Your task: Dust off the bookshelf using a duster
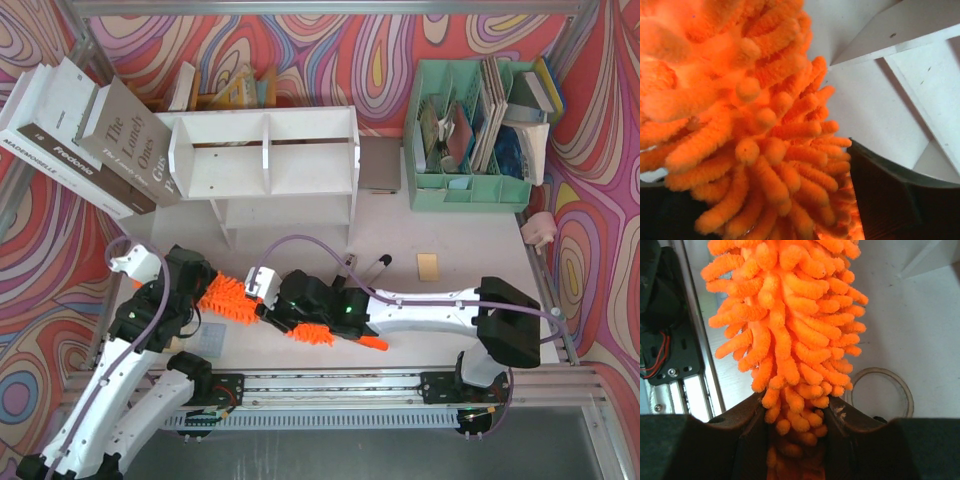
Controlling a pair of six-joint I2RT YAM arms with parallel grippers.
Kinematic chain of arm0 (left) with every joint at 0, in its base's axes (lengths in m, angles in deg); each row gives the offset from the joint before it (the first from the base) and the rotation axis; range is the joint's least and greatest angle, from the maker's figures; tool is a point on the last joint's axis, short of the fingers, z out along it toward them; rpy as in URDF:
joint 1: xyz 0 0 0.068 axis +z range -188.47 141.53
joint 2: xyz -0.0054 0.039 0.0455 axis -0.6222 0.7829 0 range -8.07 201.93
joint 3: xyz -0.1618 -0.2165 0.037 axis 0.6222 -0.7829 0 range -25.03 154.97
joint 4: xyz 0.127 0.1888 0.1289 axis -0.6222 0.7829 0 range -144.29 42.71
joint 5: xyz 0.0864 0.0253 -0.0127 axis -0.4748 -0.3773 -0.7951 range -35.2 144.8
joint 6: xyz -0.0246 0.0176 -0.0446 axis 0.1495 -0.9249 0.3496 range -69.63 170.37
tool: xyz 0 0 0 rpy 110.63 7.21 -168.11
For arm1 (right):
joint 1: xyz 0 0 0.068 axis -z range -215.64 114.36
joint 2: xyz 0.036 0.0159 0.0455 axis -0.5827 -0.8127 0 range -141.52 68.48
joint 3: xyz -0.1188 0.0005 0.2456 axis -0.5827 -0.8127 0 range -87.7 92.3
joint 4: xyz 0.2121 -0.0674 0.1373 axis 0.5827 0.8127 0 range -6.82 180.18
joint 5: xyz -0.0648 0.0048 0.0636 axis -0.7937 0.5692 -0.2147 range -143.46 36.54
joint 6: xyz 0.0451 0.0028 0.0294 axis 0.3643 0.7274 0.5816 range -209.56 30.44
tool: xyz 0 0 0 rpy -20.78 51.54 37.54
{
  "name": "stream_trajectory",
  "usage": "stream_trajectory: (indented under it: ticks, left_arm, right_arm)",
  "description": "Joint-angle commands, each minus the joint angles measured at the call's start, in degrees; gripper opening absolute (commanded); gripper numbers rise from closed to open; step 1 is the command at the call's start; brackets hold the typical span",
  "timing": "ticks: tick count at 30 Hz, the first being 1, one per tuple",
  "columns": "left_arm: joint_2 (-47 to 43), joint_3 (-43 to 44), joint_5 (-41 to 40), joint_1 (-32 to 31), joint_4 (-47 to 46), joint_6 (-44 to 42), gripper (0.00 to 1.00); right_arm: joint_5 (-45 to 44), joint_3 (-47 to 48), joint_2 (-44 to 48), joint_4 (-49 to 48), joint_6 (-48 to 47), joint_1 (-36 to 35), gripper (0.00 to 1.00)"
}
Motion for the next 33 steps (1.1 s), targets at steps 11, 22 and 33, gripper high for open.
stream_trajectory:
  ticks: [11,22,33]
  left_arm:
    - [-6.2,1.9,-4.8,-0.1,1.4,3.7,0.0]
    - [-9.9,11.1,-13.8,-0.1,9.3,6.6,0.0]
    - [-9.1,19.7,-18.7,-0.1,10.4,5.9,0.0]
  right_arm:
    - [1.0,-0.6,5.2,-3.4,0.9,-0.7,0.61]
    - [2.7,-9.7,13.6,1.0,0.3,-0.7,0.71]
    - [2.8,-23.4,20.7,-9.2,-1.6,-0.7,0.81]
